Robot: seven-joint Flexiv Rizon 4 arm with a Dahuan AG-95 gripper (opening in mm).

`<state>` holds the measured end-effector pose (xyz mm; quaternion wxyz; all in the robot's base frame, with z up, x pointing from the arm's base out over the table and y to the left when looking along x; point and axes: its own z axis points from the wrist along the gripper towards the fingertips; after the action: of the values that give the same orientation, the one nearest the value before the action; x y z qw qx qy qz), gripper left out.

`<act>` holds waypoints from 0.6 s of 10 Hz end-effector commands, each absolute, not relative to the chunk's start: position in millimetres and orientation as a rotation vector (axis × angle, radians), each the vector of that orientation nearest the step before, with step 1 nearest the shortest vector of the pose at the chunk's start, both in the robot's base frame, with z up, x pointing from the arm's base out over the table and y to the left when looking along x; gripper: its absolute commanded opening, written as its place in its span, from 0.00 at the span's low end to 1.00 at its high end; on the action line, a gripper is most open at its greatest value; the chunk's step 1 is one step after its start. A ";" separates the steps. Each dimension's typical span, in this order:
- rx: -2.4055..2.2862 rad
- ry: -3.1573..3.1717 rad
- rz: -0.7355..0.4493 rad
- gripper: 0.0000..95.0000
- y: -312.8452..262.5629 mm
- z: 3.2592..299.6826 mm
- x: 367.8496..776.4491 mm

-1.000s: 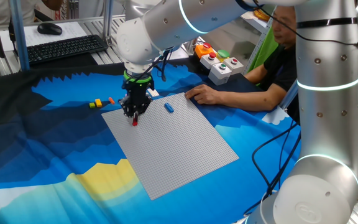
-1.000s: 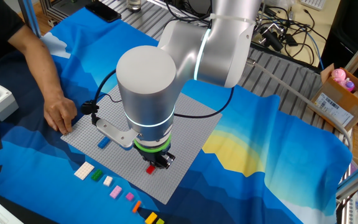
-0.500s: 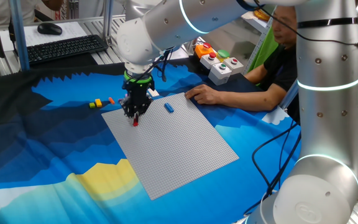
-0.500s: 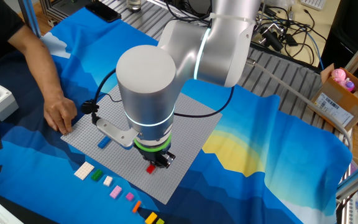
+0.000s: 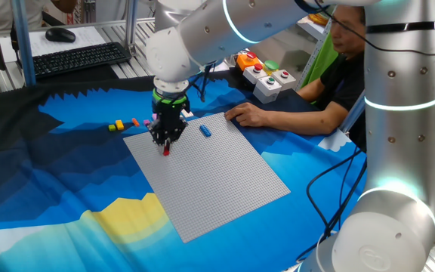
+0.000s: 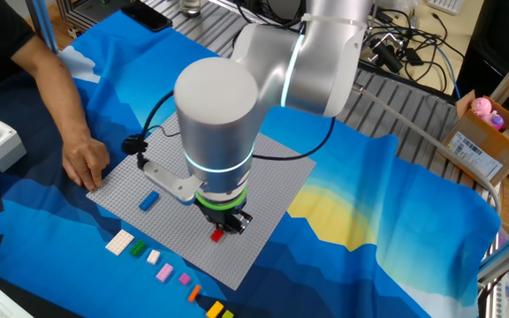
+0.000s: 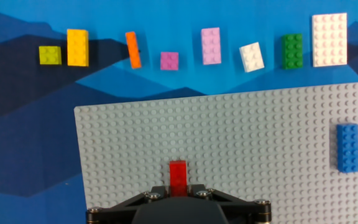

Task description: Stack small Lego blocks one on top of the other

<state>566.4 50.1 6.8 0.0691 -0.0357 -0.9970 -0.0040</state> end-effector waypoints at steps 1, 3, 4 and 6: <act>-0.104 -3.009 -0.011 0.00 50.1 5.8 566.9; -0.107 -3.002 -0.016 0.00 50.4 6.8 568.1; -0.106 -3.004 -0.016 0.00 50.2 5.4 567.3; -0.106 -3.000 -0.015 0.00 50.6 8.3 567.4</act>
<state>567.8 51.1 7.8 0.0703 -0.0355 -0.9969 -0.0048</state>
